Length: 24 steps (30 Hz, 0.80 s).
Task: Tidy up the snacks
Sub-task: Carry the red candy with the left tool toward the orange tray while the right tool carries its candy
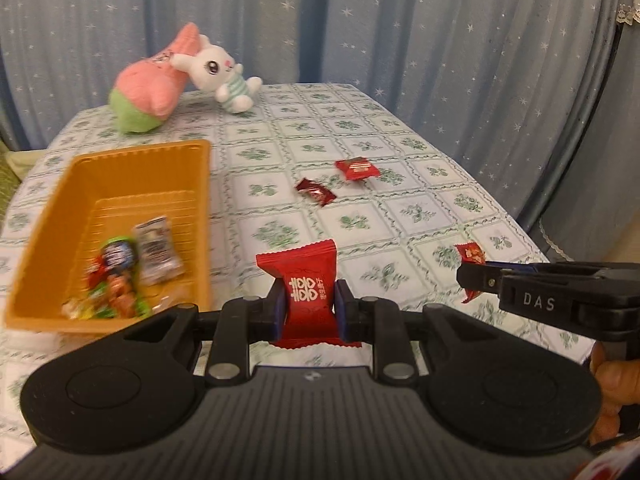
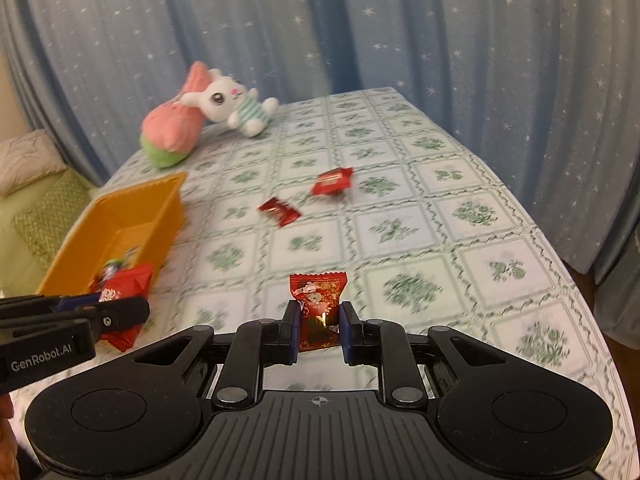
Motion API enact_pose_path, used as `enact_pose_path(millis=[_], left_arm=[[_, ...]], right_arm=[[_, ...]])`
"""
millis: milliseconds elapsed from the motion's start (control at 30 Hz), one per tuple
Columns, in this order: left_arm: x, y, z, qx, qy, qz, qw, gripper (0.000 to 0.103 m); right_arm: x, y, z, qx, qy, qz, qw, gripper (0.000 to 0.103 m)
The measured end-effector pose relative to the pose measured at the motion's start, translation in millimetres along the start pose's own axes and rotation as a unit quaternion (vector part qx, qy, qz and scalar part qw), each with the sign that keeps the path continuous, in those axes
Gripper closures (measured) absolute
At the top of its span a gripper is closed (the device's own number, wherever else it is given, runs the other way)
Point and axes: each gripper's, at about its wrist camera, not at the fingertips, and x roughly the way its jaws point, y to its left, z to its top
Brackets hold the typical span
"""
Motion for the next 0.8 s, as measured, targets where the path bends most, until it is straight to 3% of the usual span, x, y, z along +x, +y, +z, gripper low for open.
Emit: enact_pose_path(millis=[367, 800], left_arm=[[-61.0, 43.1, -15.0, -0.02, -0.015, 0.047, 0.9986, 0.081], [-87.8, 85.2, -24.0, -0.049, -0.025, 0.071, 0.996, 0.081]], right_arm=[[-23.8, 76.8, -8.2, -0.055, -0.004, 0.054, 0.997, 0.083], [-17.0, 140.5, -12.7, -0.101, 0.006, 0.093, 0.99, 0.083]])
